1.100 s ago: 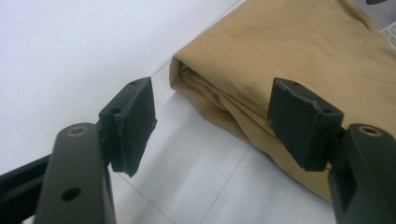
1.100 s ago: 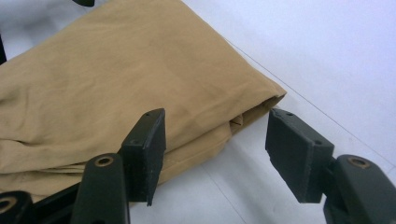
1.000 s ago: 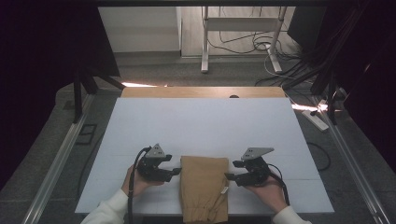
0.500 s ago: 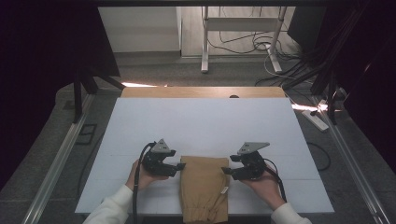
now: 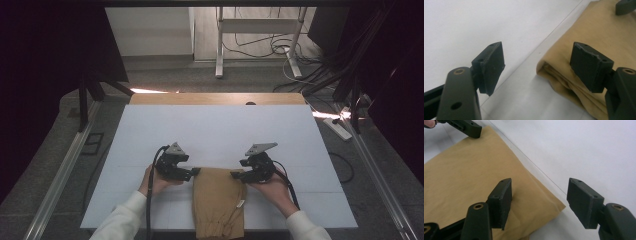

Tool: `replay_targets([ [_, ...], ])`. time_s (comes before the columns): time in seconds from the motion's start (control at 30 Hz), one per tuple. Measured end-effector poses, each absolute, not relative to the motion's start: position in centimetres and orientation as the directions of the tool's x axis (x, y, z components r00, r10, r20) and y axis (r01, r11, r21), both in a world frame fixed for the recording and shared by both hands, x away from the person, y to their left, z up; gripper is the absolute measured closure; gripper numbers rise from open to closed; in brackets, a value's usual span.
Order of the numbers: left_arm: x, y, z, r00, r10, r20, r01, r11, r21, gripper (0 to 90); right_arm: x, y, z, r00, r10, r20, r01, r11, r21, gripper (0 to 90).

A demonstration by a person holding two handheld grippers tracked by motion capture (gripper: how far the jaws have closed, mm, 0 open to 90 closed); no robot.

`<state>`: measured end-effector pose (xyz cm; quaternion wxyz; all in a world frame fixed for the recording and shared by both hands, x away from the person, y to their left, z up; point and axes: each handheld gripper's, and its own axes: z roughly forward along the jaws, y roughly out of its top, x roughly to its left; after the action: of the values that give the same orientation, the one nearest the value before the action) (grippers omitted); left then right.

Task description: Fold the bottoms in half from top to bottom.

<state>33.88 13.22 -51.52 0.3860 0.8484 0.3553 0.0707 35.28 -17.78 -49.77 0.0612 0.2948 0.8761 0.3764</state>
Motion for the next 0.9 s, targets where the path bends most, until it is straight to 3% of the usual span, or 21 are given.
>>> replay_targets([
  [0.67,34.6,12.0,-53.5,0.747,0.629,-0.217,0.603,-0.502,0.619,21.9,35.9,-16.8,-51.9,-0.812,0.562,0.159,0.53,0.594,0.606,27.2],
  [0.77,34.5,12.0,-53.5,0.751,0.615,-0.24,0.605,-0.494,0.625,28.6,35.7,-16.7,-51.8,-0.816,0.56,0.144,0.52,0.602,0.606,32.3],
  [0.9,34.2,11.7,-53.4,0.769,0.584,-0.26,0.596,-0.507,0.623,47.2,35.5,-16.6,-51.7,-0.827,0.536,0.171,0.519,0.609,0.599,48.2],
])
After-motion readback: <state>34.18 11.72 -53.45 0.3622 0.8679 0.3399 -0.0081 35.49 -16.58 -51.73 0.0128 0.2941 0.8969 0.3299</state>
